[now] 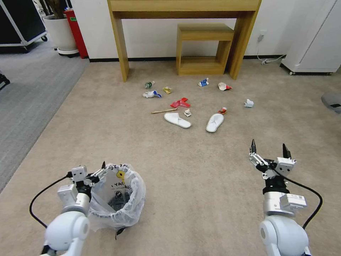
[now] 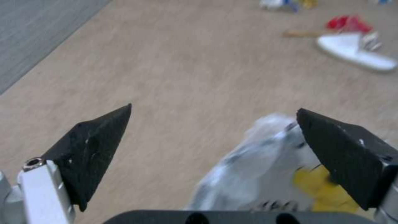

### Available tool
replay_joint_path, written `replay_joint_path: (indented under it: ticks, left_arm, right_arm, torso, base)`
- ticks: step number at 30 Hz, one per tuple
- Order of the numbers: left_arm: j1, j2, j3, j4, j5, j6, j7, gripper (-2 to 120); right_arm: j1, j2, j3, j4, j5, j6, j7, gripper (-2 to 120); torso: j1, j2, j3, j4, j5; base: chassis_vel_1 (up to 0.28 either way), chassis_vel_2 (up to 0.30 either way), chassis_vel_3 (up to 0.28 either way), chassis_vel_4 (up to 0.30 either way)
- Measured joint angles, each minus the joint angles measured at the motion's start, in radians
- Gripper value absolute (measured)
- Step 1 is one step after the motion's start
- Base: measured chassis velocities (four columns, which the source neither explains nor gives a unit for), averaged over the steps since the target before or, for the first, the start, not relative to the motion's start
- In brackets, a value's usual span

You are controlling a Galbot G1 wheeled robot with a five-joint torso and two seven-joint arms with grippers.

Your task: Pick up the trash bin and place the garbage on the floor into it.

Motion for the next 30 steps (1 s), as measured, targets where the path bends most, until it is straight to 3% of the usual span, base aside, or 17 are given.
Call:
replay_joint_path:
  ticks: [1,2,6,7,9,17,30]
  left_arm:
    - [0.008,0.028,0.006,-0.005,-0.049,0.041,-0.038,100]
    - [0.008,0.028,0.006,-0.005,-0.049,0.041,-0.038,100]
    - [0.037,0.119,0.048,-0.009,-0.269,0.161,-0.176,100]
    - [0.037,0.119,0.048,-0.009,-0.269,0.161,-0.176,100]
    - [0.046,0.154,0.077,-0.009,-0.387,0.208,-0.265,100]
    - [0.035,0.199,0.112,-0.010,-0.484,0.253,-0.387,97]
    - [0.023,0.226,0.125,0.009,-0.493,0.257,-0.403,94]
  right_arm:
    - [0.002,0.000,0.000,-0.003,0.001,0.001,0.001,100]
    - [0.002,0.000,0.000,-0.003,0.001,0.001,0.001,100]
    - [0.007,0.001,-0.002,-0.009,0.003,0.003,0.003,100]
    - [0.007,0.001,-0.002,-0.009,0.003,0.003,0.003,100]
    - [0.010,0.000,-0.002,-0.013,0.004,0.004,0.004,100]
    - [0.019,0.000,0.000,-0.027,0.005,0.012,0.004,100]
    - [0.026,0.005,0.000,-0.035,0.002,0.019,0.003,100]
  torso:
    - [0.000,0.000,0.000,0.0000,-0.0003]
    - [0.000,0.000,0.000,0.0000,-0.0003]
    - [0.000,0.000,0.000,0.0000,-0.0002]
    - [0.000,0.000,0.000,0.0000,-0.0002]
    - [0.000,0.000,0.000,0.0000,-0.0001]
    - [0.000,0.000,0.000,0.0000,0.0000]
    - [0.000,0.000,0.000,0.0000,0.0002]
  base:
    - [0.000,0.000,0.000,0.000]
    - [0.000,0.000,0.000,0.000]
    - [0.000,0.000,0.000,0.000]
    - [0.000,0.000,0.000,0.000]
    - [0.000,0.000,0.000,0.000]
    - [0.000,0.000,0.000,0.000]
    - [0.000,0.000,0.000,0.000]
